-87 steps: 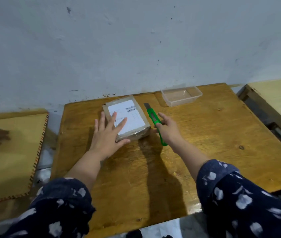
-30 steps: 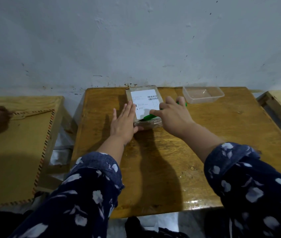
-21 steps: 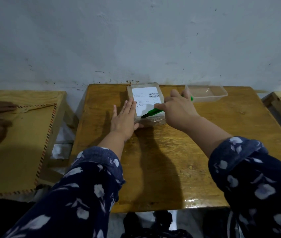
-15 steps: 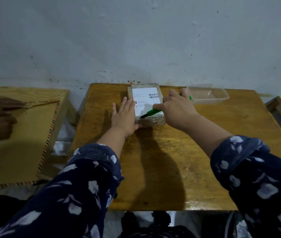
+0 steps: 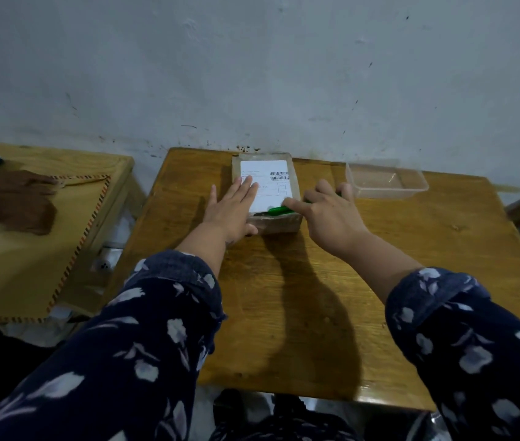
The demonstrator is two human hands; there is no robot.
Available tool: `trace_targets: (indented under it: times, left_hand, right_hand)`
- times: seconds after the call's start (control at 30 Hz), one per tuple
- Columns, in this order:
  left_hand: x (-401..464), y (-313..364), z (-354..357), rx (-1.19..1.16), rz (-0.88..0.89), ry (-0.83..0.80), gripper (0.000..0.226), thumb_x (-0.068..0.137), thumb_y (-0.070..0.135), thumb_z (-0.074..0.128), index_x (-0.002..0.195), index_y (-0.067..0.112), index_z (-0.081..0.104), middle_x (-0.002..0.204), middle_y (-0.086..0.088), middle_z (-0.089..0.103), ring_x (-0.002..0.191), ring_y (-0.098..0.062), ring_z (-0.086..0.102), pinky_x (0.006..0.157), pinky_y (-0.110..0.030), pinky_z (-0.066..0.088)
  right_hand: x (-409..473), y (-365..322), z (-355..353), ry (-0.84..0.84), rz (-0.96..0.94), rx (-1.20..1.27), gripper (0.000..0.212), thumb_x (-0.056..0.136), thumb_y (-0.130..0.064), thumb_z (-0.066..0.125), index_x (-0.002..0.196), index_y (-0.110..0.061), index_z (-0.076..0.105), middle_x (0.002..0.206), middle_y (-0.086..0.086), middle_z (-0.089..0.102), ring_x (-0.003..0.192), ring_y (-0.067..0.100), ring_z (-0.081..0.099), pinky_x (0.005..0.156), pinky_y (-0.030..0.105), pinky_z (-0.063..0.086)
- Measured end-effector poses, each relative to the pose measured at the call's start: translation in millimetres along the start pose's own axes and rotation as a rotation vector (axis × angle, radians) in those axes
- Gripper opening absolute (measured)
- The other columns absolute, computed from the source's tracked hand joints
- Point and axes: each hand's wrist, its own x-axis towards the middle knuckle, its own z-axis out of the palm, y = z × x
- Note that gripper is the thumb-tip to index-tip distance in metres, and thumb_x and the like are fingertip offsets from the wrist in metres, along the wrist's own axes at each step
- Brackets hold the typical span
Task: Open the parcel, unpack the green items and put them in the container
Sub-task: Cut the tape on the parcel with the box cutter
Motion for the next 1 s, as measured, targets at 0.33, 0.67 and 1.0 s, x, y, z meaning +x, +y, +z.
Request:
trace_targets:
  times: [0.33,0.67,1.0]
  left_hand:
    - [-1,3,-2,0.026,-0.042,-0.012,0.094,0.089,0.039,0.061,0.153,0.020,-0.006,0.160,0.003,-0.015,0.146,-0.016,-0.016,0.114,-0.054,-0.009]
    - [-1,9,-3,0.049,-0.073,-0.031,0.096,0.089,0.037,0.062,0.153,0.019,-0.007,0.160,0.002,-0.015,0.146,-0.016,-0.016,0.115,-0.054,-0.008]
    - [-1,11,-4,0.045,-0.083,-0.044,0.096,0.089,0.035,0.062,0.153,0.020,-0.008,0.160,0.003,-0.017,0.146,-0.015,-0.017,0.116,-0.055,-0.008]
  right_hand:
    - [-4,18,14,0.039,-0.032,0.029,0.050,0.092,-0.013,0.044,0.138,-0.032,0.039,0.114,0.002,0.057,0.111,0.026,0.037,0.086,0.043,0.023]
    - [-19,42,25,0.114,-0.006,0.014,0.058,0.088,-0.002,0.050,0.138,-0.031,0.044,0.105,0.002,0.059,0.107,0.026,0.042,0.089,0.046,0.029]
    - [-33,61,30,0.162,0.048,-0.037,0.055,0.087,-0.001,0.049,0.134,-0.030,0.049,0.103,0.003,0.060,0.106,0.027,0.045,0.084,0.041,0.020]
